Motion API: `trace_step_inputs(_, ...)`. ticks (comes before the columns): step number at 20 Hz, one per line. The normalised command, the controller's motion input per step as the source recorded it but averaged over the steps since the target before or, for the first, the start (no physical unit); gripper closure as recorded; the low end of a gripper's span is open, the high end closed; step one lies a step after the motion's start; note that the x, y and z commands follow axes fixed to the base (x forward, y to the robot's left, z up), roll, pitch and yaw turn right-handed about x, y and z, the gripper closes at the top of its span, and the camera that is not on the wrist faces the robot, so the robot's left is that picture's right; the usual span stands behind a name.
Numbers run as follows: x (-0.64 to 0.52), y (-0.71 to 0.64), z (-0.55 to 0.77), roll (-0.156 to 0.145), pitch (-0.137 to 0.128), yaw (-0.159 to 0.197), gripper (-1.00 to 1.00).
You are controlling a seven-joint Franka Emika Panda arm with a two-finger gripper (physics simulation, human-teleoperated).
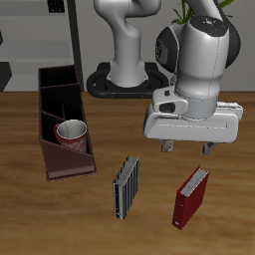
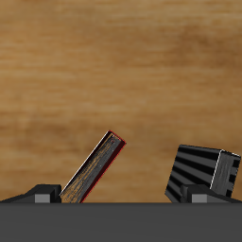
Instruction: Place the red mug into the right desk caddy's left compartment and place the red book into the right desk caddy's front compartment
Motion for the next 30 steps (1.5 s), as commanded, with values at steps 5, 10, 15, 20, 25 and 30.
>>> trace_step_inputs(5,0.1,0.09,-0.19,0.018,0.004,-0.055,-1.0)
trace_step_inputs(10,0.05,0.11,-0.35,0.037,0.004,-0.082,-1.0)
trace_step_inputs(15,-0.07,0.04,-0.31,0.008,-0.006,-0.023,-1.0)
trace_step_inputs(20,-0.01,-0.02,-0.27,-0.006,0.01,-0.033,-1.0)
trace_step_inputs(25,0.07,-0.04,-0.22,-0.016,0.021,-0.014,-1.0)
trace_step_inputs(30,0.06,-0.07,-0.22,-0.004,0.022,-0.041,-1.0)
